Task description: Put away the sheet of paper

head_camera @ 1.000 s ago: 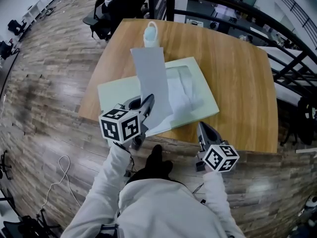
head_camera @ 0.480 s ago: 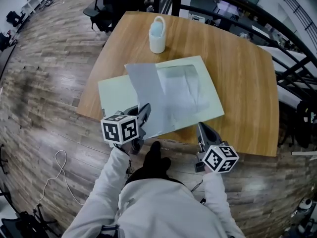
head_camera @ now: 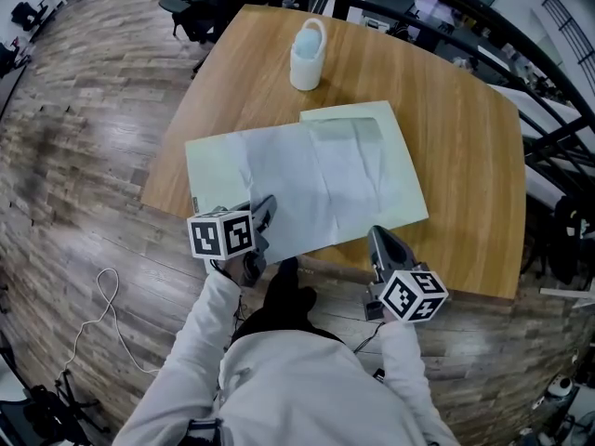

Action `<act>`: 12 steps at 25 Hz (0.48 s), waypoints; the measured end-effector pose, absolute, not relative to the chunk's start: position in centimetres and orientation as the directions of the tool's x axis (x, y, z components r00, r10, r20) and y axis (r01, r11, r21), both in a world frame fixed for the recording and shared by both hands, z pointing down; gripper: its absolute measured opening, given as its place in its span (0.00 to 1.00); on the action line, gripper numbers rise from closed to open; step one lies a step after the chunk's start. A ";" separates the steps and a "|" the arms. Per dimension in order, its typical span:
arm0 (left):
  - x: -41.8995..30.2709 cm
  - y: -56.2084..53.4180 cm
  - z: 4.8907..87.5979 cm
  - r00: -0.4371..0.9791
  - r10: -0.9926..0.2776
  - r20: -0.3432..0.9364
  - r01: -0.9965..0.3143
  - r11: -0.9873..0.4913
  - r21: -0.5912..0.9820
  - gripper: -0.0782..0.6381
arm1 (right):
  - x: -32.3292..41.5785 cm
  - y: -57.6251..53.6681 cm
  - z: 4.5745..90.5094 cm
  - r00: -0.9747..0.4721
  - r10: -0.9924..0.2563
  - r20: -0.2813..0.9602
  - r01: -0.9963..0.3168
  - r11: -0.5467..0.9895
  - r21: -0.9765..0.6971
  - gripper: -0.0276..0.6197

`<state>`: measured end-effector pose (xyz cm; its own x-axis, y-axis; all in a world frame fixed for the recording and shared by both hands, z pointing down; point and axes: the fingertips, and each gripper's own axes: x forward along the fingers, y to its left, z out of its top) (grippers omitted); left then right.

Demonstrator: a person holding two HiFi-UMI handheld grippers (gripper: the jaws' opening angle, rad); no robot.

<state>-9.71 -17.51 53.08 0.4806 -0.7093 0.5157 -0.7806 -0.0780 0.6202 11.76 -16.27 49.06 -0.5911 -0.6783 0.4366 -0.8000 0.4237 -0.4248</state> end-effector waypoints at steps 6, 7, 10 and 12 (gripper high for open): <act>-10.5 -18.1 54.5 0.480 -0.691 0.540 -0.760 -0.020 0.649 0.13 | 11.5 -17.1 49.3 -0.581 -0.680 0.448 -0.808 0.412 -0.422 0.08; -10.5 -18.3 54.7 0.482 -0.690 0.540 -0.756 -0.015 0.655 0.13 | 11.4 -17.2 49.3 -0.579 -0.681 0.449 -0.809 0.410 -0.421 0.08; -10.1 -18.9 55.1 0.498 -0.684 0.534 -0.735 -0.006 0.678 0.13 | 11.4 -17.5 49.5 -0.575 -0.682 0.452 -0.811 0.406 -0.420 0.09; -9.7 -19.3 55.3 0.508 -0.679 0.530 -0.724 -0.002 0.690 0.13 | 11.4 -17.5 49.6 -0.572 -0.682 0.455 -0.813 0.402 -0.421 0.08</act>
